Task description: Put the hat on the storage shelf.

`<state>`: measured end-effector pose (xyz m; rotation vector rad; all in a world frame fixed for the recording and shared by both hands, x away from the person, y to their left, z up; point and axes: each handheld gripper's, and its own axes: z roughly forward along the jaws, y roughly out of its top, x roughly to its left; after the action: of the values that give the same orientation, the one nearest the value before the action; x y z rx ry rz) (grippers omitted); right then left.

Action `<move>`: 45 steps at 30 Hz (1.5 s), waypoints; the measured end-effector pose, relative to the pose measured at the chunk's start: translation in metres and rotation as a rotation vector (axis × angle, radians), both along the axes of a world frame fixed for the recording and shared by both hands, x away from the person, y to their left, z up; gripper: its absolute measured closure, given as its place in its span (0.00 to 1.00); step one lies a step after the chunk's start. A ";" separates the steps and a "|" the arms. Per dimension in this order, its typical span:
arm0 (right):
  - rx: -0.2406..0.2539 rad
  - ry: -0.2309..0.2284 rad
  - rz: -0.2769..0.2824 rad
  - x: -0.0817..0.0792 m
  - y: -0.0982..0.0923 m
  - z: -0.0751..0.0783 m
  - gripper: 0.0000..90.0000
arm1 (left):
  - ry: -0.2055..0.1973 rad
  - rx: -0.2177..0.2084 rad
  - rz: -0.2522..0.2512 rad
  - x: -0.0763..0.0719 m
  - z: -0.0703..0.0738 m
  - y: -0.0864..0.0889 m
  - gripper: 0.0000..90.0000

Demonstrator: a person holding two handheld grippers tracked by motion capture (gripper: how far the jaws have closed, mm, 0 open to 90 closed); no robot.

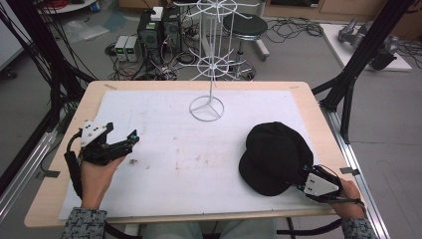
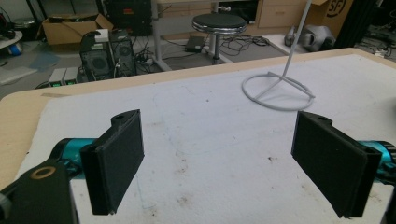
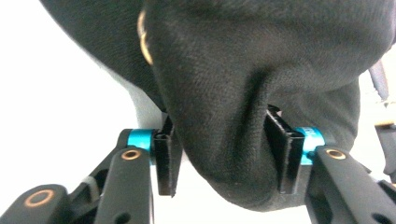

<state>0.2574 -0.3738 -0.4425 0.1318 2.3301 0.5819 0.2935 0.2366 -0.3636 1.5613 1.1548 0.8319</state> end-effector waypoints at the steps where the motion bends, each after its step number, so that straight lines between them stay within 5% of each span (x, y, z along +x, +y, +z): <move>1: 0.000 0.000 0.000 0.000 0.000 0.000 0.63 | -0.001 -0.003 -0.001 0.000 0.000 0.000 0.19; 11: -0.021 -0.144 0.020 -0.003 0.023 -0.006 0.69 | 0.001 -0.005 0.009 -0.001 0.000 0.004 0.19; 18: 0.026 -0.169 0.018 -0.004 0.033 0.000 0.70 | -0.001 -0.005 0.011 -0.002 0.001 0.005 0.19; 32: 0.017 -0.070 0.022 -0.004 0.030 0.002 0.60 | 0.003 -0.007 0.013 -0.001 0.000 0.004 0.19; 38: 0.024 -0.073 0.005 -0.011 0.023 0.005 0.52 | 0.005 -0.007 0.015 -0.001 0.000 0.005 0.19; 42: 0.079 -0.036 -0.018 -0.018 0.009 0.012 0.44 | 0.006 -0.003 0.010 -0.001 0.000 0.005 0.19; 44: 0.139 -0.028 -0.049 -0.020 0.000 0.017 0.41 | 0.005 -0.005 0.010 -0.001 0.000 0.004 0.19; 45: 0.210 -0.016 -0.088 -0.022 -0.009 0.022 0.39 | 0.005 -0.003 0.009 -0.001 0.000 0.004 0.19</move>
<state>0.2352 -0.3830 -0.4202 0.3246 2.2308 0.7794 0.2925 0.2406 -0.3632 1.5576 1.1674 0.8319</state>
